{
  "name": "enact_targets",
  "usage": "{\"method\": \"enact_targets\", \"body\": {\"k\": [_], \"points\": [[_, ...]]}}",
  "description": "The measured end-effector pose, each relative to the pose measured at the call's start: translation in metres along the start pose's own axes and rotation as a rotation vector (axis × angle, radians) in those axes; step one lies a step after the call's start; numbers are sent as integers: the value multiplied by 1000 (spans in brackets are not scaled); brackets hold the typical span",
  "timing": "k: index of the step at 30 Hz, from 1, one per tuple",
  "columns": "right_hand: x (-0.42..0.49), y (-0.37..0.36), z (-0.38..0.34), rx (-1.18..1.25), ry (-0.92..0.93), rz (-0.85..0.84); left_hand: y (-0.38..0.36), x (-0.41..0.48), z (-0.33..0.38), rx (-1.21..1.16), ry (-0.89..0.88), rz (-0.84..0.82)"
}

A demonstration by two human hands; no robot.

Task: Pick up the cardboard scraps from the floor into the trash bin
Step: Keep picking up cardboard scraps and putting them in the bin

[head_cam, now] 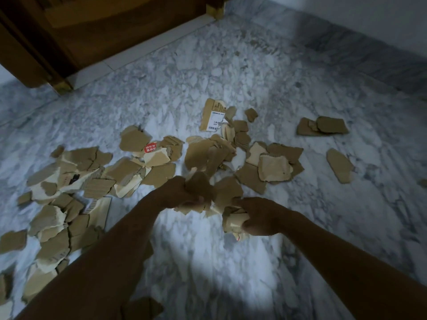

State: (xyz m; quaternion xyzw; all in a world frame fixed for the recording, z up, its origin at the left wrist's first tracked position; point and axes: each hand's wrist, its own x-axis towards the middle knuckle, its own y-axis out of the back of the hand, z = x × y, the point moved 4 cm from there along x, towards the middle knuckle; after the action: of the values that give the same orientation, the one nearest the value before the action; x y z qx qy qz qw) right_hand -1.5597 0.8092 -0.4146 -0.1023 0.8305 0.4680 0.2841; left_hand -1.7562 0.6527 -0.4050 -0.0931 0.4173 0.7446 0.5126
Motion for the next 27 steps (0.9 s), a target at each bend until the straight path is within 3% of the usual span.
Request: {"method": "enact_targets", "body": {"k": [4,9,19,21,24,27], "points": [[-13,5,29,84,-145,-122,-40,41,48,197,-109,-50],[-28,3,63,172,-215,-115,-74,70,36,426,-94,50],[-19,27,34,404,-127,52,-14,12,34,-146,-74,192],[4,29,15,329,-104,76,9,-2,21,-194,-37,241],[38,16,-20,-1,-24,85,29,-24,4,-188,12,309],[57,-6,-38,-215,-62,131,31,-39,-15,-221,-4,274]]}}
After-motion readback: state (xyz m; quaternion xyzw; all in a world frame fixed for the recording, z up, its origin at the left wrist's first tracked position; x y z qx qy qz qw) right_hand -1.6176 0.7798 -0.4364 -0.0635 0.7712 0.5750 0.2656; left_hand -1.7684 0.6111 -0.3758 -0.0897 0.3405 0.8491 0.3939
